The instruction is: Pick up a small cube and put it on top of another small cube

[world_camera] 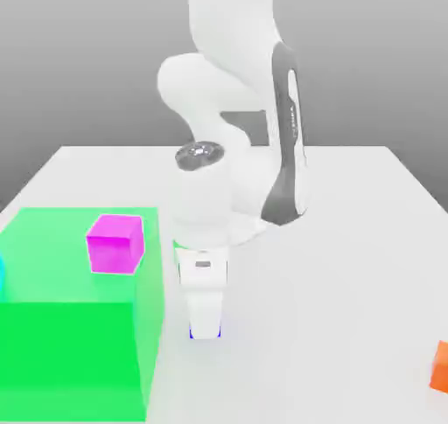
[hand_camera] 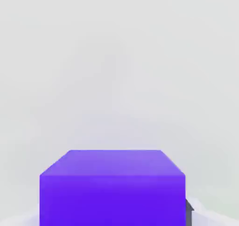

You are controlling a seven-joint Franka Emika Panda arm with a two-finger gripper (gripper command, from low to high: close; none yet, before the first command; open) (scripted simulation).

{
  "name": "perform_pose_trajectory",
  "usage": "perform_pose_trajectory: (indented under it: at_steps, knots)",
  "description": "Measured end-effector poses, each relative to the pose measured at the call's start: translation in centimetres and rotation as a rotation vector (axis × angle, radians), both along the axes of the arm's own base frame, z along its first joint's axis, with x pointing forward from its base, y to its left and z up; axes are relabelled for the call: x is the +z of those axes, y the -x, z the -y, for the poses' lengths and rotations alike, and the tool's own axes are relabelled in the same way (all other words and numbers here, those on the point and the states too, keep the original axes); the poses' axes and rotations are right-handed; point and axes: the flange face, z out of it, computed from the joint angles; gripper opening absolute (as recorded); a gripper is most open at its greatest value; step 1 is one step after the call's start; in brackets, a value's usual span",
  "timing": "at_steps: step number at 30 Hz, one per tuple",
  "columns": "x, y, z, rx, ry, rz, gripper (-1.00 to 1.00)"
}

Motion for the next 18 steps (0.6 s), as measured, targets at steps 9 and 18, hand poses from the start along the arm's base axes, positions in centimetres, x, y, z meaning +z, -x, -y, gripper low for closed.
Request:
perform_pose_trajectory:
  at_steps: [9,18]
  knots:
    - [3.9,-0.3,0.2,-0.004,-0.004,0.001,-1.0]
    - [6.9,-3.7,-4.3,-0.009,0.032,0.0,-1.0]
